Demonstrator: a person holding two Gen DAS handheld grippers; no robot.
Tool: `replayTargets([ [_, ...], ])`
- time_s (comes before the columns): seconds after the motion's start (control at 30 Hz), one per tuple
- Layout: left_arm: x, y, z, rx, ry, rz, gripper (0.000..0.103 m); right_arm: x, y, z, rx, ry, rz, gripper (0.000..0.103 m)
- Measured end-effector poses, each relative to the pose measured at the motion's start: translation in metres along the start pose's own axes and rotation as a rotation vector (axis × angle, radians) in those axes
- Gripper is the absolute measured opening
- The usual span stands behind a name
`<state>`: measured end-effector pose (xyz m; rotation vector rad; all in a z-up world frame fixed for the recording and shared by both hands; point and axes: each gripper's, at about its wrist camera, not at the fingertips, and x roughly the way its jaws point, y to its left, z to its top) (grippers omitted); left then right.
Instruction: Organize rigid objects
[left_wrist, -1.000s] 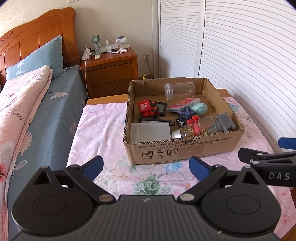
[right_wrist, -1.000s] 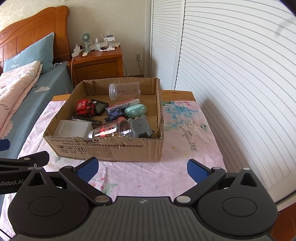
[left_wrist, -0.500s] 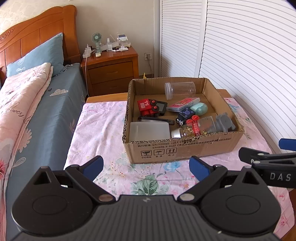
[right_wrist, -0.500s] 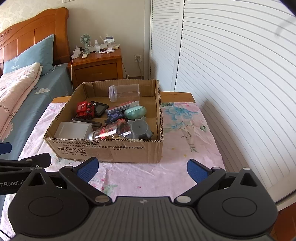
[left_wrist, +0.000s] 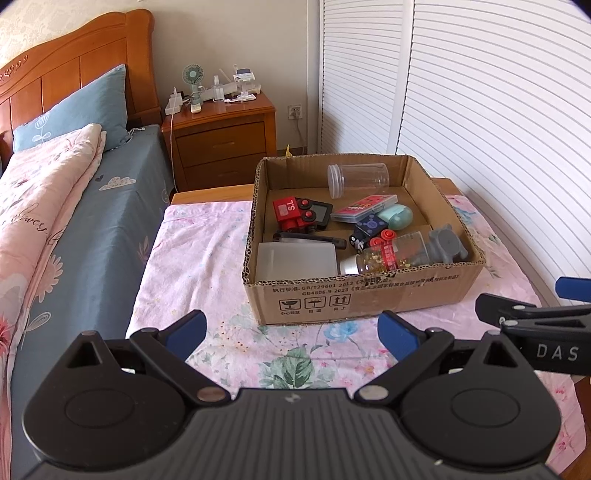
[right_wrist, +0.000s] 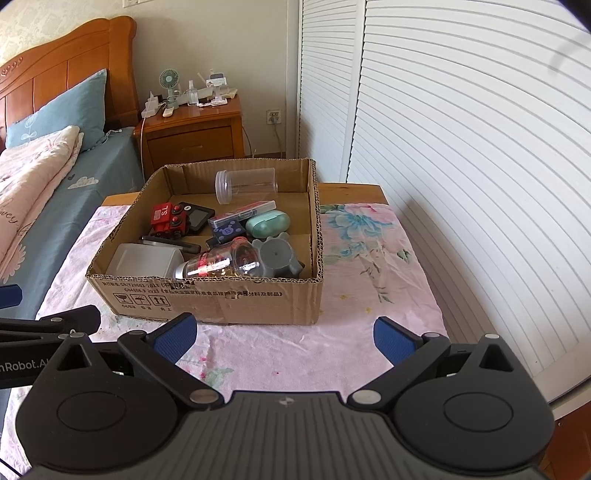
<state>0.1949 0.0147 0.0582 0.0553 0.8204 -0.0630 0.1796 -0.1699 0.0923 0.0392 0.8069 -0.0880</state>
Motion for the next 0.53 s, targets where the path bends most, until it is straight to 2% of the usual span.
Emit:
replayTargets([
  [0.53,-0.0054,0.0006,0.0002,-0.003,-0.011,0.000,0.099,-0.0046,-0.0005,-0.0003,0.000,-0.010,0.002,0.103],
])
